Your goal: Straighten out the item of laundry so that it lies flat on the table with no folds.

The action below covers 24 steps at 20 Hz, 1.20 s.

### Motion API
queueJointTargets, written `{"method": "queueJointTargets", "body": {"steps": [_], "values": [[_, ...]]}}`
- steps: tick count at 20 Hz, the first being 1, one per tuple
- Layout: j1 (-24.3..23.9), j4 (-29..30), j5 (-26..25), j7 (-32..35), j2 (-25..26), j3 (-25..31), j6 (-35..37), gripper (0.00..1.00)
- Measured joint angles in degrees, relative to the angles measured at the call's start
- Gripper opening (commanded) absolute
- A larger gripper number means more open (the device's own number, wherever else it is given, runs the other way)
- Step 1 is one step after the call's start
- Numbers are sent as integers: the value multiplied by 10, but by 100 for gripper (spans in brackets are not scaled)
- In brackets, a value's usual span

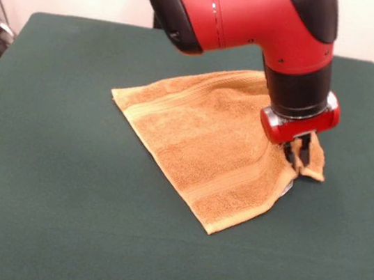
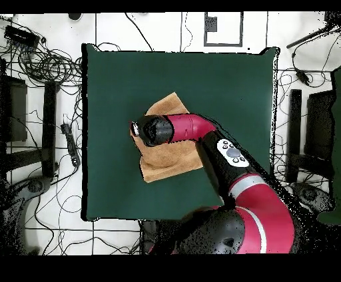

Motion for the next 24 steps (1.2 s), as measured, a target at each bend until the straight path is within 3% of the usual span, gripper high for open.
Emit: {"method": "queueJointTargets", "body": {"steps": [3, 9, 12, 24], "values": [[8, -2, 2, 2, -1, -12, -1, 100], [114, -17, 28, 53, -29, -125, -14, 100], [135, -17, 40, 74, -37, -144, -20, 100], [101, -15, 81, 86, -25, -145, -91, 100]]}}
